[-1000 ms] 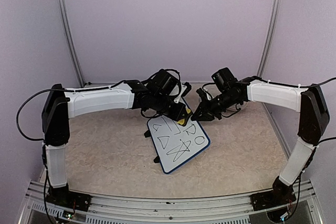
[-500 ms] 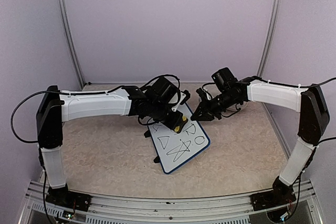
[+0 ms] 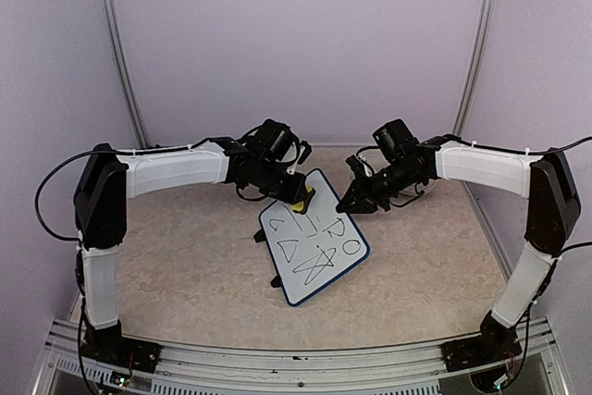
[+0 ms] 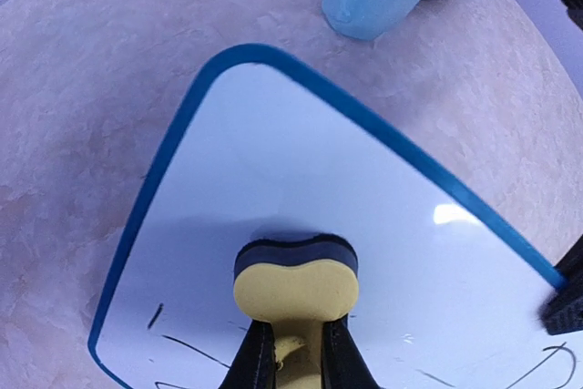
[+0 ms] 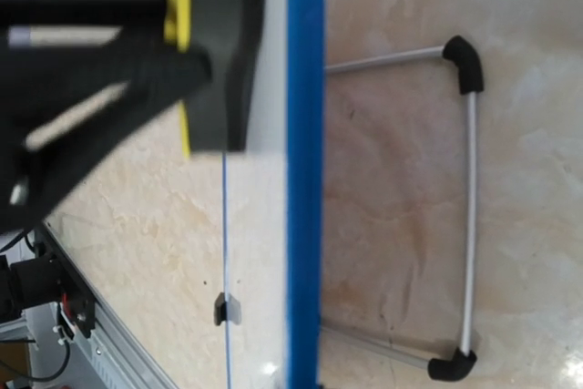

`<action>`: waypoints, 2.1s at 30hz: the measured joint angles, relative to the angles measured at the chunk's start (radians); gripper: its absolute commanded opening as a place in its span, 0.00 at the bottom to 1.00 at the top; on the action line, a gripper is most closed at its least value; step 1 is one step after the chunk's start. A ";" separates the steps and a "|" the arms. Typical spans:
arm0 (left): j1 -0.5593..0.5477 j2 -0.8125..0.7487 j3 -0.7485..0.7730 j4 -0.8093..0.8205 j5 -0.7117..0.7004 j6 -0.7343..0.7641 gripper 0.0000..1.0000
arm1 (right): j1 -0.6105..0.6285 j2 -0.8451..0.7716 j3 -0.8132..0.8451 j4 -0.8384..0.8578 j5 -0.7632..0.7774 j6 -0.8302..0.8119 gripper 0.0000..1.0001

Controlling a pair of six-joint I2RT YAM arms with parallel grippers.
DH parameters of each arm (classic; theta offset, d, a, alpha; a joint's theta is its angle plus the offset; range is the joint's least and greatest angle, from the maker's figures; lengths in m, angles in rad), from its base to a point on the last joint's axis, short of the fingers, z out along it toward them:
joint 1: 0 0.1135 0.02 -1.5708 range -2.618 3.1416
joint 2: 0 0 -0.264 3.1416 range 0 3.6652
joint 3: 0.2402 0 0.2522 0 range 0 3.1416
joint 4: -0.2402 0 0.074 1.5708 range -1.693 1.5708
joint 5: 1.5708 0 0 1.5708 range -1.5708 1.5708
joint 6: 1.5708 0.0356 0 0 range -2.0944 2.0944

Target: Erase the whiteboard

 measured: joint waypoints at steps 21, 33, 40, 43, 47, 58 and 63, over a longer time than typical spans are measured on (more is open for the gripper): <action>-0.212 -0.161 -0.212 0.058 0.014 0.177 0.00 | 0.000 -0.008 -0.017 0.023 -0.008 0.021 0.00; -0.243 -0.079 -0.033 -0.099 -0.045 0.145 0.00 | -0.003 -0.008 -0.025 0.034 -0.006 0.022 0.00; -0.209 -0.101 -0.085 -0.042 -0.010 0.072 0.00 | -0.003 -0.008 -0.026 0.040 -0.006 0.021 0.00; -0.176 -0.105 -0.098 -0.019 0.009 0.054 0.00 | -0.003 -0.009 -0.026 0.043 -0.010 0.023 0.00; -0.171 -0.089 -0.076 -0.028 0.016 0.061 0.00 | -0.003 -0.009 -0.026 0.041 -0.011 0.024 0.00; -0.279 -0.024 0.084 -0.085 0.003 0.137 0.00 | -0.005 -0.009 -0.027 0.034 -0.009 0.024 0.00; -0.270 -0.043 0.031 -0.035 0.011 0.140 0.00 | -0.005 -0.009 -0.027 0.036 -0.007 0.023 0.00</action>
